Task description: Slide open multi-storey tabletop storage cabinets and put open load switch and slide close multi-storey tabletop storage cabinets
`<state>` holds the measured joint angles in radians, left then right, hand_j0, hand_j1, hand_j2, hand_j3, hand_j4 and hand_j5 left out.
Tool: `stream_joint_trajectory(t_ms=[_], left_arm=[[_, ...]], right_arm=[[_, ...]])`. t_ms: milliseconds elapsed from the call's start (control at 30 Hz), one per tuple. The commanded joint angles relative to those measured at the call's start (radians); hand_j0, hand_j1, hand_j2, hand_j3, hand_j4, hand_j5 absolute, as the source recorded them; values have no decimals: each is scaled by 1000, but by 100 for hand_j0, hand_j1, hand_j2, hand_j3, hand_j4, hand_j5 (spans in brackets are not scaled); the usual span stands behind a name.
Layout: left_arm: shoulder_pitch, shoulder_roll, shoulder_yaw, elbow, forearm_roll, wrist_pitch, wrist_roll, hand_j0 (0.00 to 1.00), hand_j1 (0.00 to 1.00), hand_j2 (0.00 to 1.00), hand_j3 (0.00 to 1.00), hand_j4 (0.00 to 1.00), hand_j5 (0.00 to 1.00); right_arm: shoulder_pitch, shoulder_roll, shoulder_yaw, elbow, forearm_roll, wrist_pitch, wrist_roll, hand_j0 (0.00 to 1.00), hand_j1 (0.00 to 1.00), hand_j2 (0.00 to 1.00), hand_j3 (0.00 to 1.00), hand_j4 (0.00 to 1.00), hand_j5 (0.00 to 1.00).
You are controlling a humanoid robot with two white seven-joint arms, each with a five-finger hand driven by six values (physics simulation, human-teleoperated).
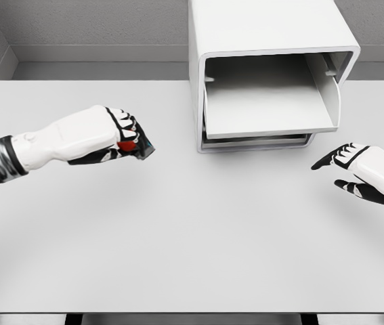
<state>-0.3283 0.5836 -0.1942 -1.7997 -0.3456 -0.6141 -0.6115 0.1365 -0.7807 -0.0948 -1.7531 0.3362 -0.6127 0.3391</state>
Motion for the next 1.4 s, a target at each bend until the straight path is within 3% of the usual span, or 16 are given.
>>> stream_joint_trajectory(t_ms=[0, 667, 833, 1233, 1367], left_arm=[[0, -21, -2, 0, 7, 3, 1, 46, 46, 46, 46, 46, 46], [-84, -96, -43, -1, 7, 3, 1, 46, 46, 46, 46, 46, 46], [-147, -105, -106, -1, 5, 3, 1, 46, 46, 46, 46, 46, 46], [-192, -189, -122, 0, -9, 3, 1, 46, 46, 46, 46, 46, 46], [-232, -217, -177, 13, -26, 3, 1, 46, 46, 46, 46, 46, 46]], right_arm=[[2, 0, 0, 1, -6, 2, -2, 68, 68, 68, 68, 68, 68], [2, -2, -2, 9, -5, 2, -2, 68, 68, 68, 68, 68, 68], [3, -2, -2, 9, -5, 2, -2, 68, 68, 68, 68, 68, 68], [3, 0, -2, 7, -5, 2, -2, 68, 68, 68, 68, 68, 68], [3, 0, -2, 7, -6, 2, -2, 68, 68, 68, 68, 68, 68]])
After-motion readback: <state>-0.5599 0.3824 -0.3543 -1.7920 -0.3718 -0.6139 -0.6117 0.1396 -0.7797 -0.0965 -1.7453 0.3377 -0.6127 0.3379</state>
